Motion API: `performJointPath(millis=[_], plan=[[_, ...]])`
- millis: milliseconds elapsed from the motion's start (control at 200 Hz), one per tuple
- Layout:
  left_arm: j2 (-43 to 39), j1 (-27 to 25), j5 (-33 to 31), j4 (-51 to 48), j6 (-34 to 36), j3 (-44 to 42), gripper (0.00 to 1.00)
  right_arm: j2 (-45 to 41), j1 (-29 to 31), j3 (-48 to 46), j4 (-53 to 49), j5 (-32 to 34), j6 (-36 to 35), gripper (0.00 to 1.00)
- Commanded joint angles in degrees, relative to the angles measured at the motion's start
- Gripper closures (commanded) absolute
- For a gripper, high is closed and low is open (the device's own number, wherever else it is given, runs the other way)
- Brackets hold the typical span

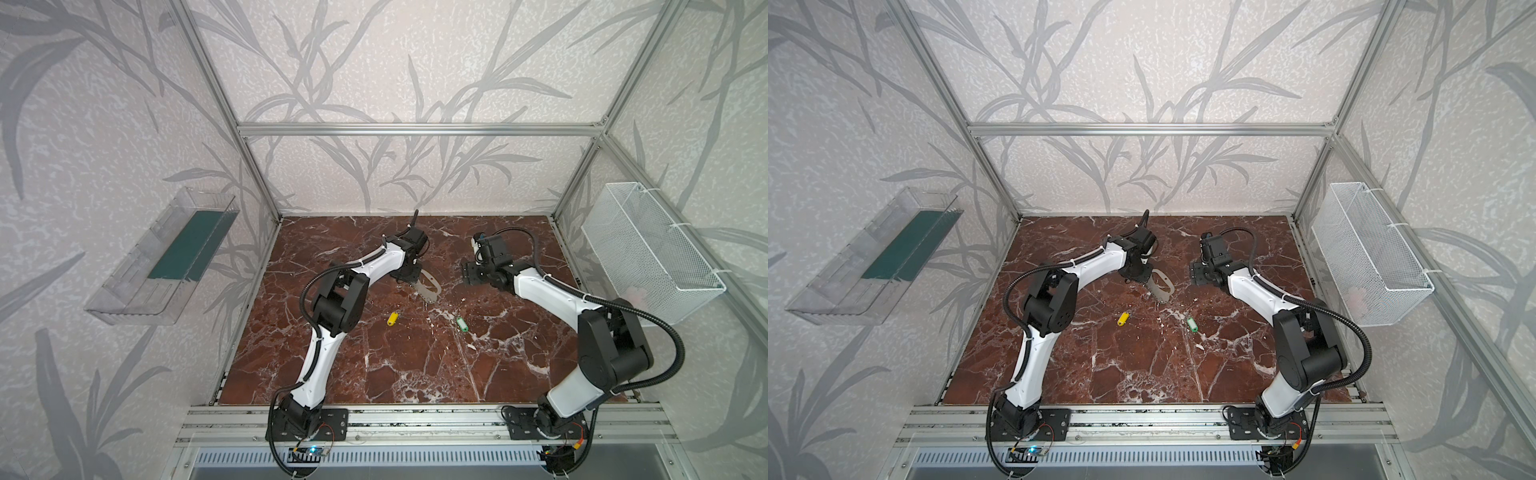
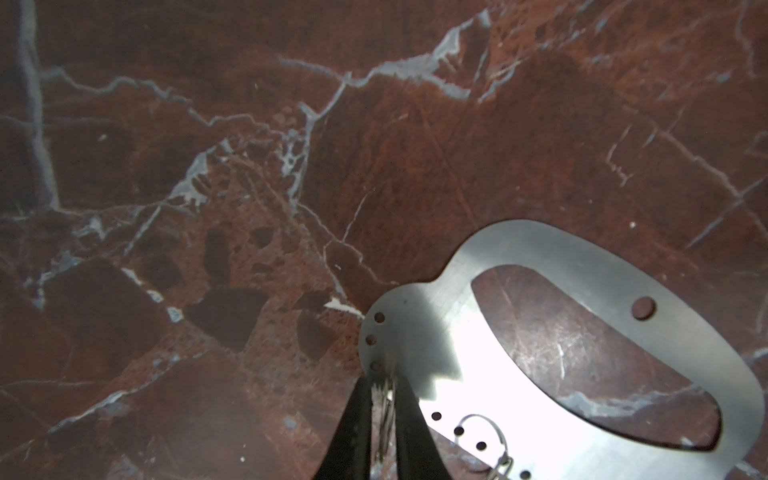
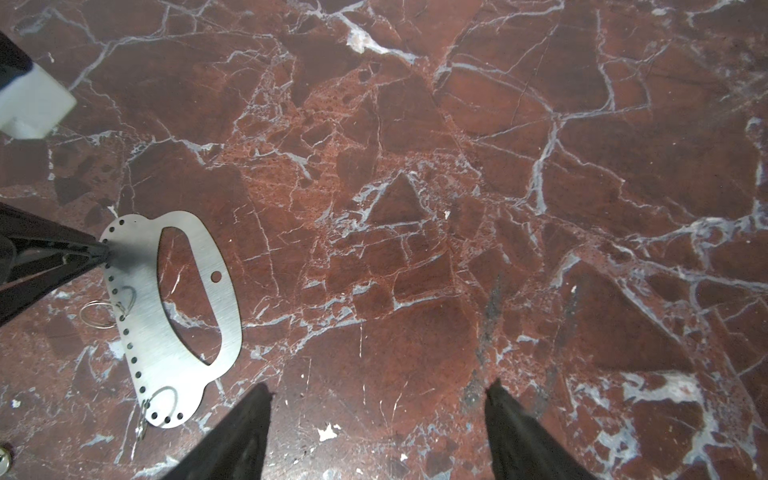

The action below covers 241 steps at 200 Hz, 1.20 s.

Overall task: Put the keys on the keyring
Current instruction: 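Lower the left gripper and pinch the silver plate's edge near a ring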

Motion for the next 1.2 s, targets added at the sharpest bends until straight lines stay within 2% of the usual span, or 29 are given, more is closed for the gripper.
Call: performJointPath(millis=[0,440,1200], plan=[[0.2,-0.5,-1.1,-1.3,-0.2,2.1,0.85,-1.0,-0.3,-0.7,-0.8,0.9,-0.7,0.21],[-0.6,-0.8,-1.0,-1.1,0.0,2.1,0.83,-1.0,-0.3,-0.7,-1.0,1.2,-0.8,0.21],[-1.3,-1.0,-3.1,-1.3,0.3,2.2,0.86,-0.9,-0.3,-0.7,-1.1,1.1,-1.0,0.21]])
